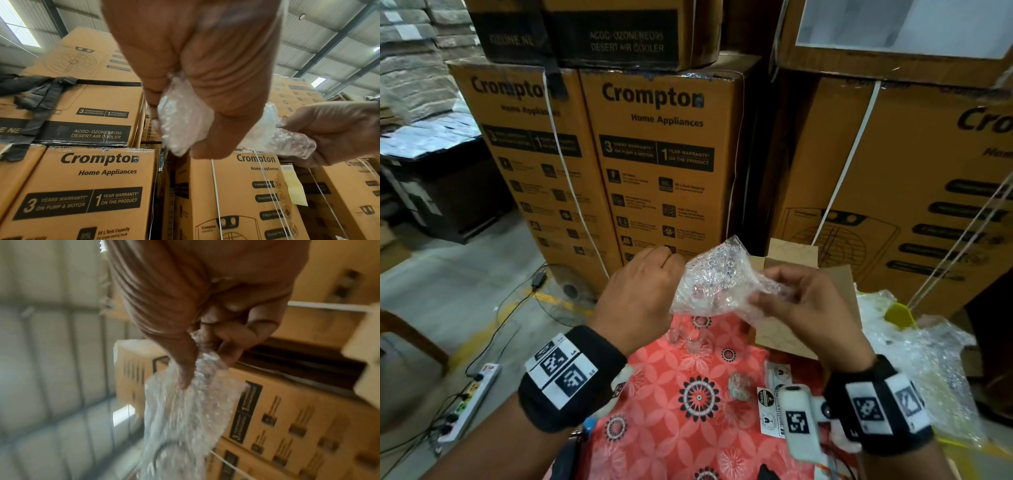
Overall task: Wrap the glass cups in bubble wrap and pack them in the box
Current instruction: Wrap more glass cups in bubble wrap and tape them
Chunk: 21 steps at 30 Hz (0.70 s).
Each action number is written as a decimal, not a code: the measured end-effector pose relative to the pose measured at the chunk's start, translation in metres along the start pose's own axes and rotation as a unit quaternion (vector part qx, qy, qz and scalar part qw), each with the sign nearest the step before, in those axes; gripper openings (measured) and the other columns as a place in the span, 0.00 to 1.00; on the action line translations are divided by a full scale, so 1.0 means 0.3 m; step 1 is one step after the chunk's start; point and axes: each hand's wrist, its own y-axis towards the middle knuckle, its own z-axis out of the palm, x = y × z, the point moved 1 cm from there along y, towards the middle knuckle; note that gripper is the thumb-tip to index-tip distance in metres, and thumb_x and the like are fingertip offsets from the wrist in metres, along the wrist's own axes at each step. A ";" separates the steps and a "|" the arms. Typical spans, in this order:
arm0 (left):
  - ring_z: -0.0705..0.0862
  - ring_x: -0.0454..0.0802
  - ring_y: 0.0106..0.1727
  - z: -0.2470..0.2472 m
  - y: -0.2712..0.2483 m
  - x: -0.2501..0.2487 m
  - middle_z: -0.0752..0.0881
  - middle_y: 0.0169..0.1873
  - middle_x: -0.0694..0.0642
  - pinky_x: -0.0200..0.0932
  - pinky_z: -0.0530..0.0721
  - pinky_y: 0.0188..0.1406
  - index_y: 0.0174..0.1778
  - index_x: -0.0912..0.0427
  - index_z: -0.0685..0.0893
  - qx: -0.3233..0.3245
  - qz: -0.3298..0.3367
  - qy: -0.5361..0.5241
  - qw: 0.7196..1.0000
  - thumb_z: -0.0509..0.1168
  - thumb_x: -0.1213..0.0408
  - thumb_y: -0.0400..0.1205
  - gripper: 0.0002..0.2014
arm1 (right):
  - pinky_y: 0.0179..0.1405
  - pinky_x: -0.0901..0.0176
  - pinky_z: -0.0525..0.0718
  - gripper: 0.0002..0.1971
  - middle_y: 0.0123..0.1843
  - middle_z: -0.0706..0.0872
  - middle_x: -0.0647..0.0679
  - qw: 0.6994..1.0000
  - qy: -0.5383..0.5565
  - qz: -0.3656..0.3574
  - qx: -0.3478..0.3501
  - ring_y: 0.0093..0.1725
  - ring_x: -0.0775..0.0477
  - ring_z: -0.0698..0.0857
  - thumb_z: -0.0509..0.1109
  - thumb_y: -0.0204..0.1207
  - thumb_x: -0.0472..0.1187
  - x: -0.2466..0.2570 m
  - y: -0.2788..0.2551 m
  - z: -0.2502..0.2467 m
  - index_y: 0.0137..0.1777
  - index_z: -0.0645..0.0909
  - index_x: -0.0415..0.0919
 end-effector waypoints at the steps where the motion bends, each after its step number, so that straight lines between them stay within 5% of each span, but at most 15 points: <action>1: 0.77 0.53 0.44 -0.002 -0.003 0.002 0.79 0.42 0.53 0.54 0.86 0.32 0.49 0.61 0.83 -0.005 0.013 -0.014 1.000 0.72 0.82 0.64 0.20 | 0.39 0.59 0.87 0.10 0.47 0.96 0.45 0.999 0.046 0.007 -0.017 0.39 0.49 0.93 0.83 0.74 0.34 -0.017 0.017 -0.015 0.55 0.90 0.41; 4: 0.77 0.50 0.43 -0.004 -0.005 0.008 0.80 0.43 0.50 0.51 0.84 0.36 0.49 0.58 0.83 -0.002 0.030 -0.077 0.997 0.77 0.77 0.65 0.19 | 0.49 0.45 0.85 0.12 0.46 0.92 0.26 0.984 0.174 0.041 -0.025 0.44 0.34 0.86 0.82 0.70 0.32 -0.073 0.057 -0.048 0.53 0.91 0.32; 6: 0.79 0.47 0.41 -0.006 -0.014 0.004 0.80 0.42 0.46 0.50 0.83 0.35 0.52 0.54 0.83 0.013 0.025 -0.133 0.991 0.83 0.68 0.67 0.21 | 0.50 0.44 0.87 0.12 0.49 0.91 0.26 0.975 0.213 0.049 -0.047 0.48 0.32 0.85 0.80 0.72 0.30 -0.106 0.066 -0.049 0.56 0.91 0.33; 8: 0.82 0.45 0.34 -0.014 -0.029 -0.006 0.84 0.38 0.48 0.50 0.84 0.28 0.71 0.49 0.77 0.037 -0.011 -0.210 0.977 0.86 0.63 0.68 0.36 | 0.47 0.49 0.89 0.13 0.54 0.92 0.29 0.971 0.199 0.023 -0.129 0.51 0.34 0.87 0.73 0.78 0.23 -0.119 0.067 -0.042 0.58 0.89 0.35; 10: 0.80 0.48 0.21 -0.020 -0.043 -0.018 0.83 0.26 0.56 0.49 0.77 0.15 0.83 0.40 0.58 0.057 -0.055 -0.259 0.963 0.86 0.64 0.68 0.55 | 0.54 0.44 0.89 0.16 0.57 0.91 0.36 0.952 0.115 -0.087 -0.269 0.57 0.34 0.89 0.68 0.78 0.19 -0.096 0.034 -0.039 0.60 0.84 0.35; 13: 0.71 0.47 0.16 -0.041 -0.048 -0.031 0.70 0.19 0.53 0.41 0.65 0.12 0.79 0.36 0.53 0.062 -0.058 -0.239 0.967 0.81 0.68 0.69 0.53 | 0.52 0.42 0.86 0.16 0.58 0.86 0.35 0.876 -0.024 -0.316 -0.364 0.54 0.33 0.86 0.68 0.79 0.17 0.007 -0.056 -0.022 0.61 0.79 0.34; 16: 0.71 0.48 0.15 -0.050 -0.037 -0.036 0.72 0.19 0.55 0.45 0.66 0.12 0.75 0.34 0.56 0.064 -0.047 -0.253 0.964 0.81 0.69 0.70 0.49 | 0.59 0.36 0.87 0.16 0.66 0.88 0.39 0.841 -0.171 -0.469 -0.209 0.63 0.35 0.88 0.71 0.81 0.28 0.071 -0.097 0.038 0.67 0.82 0.34; 19: 0.79 0.54 0.19 -0.076 -0.028 -0.063 0.81 0.24 0.61 0.56 0.76 0.16 0.71 0.35 0.55 0.068 -0.042 -0.289 0.954 0.81 0.68 0.70 0.47 | 0.82 0.38 0.75 0.30 0.84 0.78 0.45 0.833 -0.339 -0.438 -0.022 0.86 0.46 0.73 0.76 0.83 0.46 0.056 -0.061 0.103 0.83 0.77 0.39; 21: 0.82 0.58 0.21 -0.084 -0.025 -0.076 0.84 0.27 0.63 0.62 0.78 0.18 0.71 0.35 0.53 0.069 -0.037 -0.290 0.954 0.81 0.70 0.69 0.49 | 0.82 0.41 0.75 0.34 0.85 0.77 0.46 0.843 -0.359 -0.400 0.020 0.87 0.48 0.72 0.76 0.82 0.49 0.042 -0.031 0.122 0.85 0.74 0.39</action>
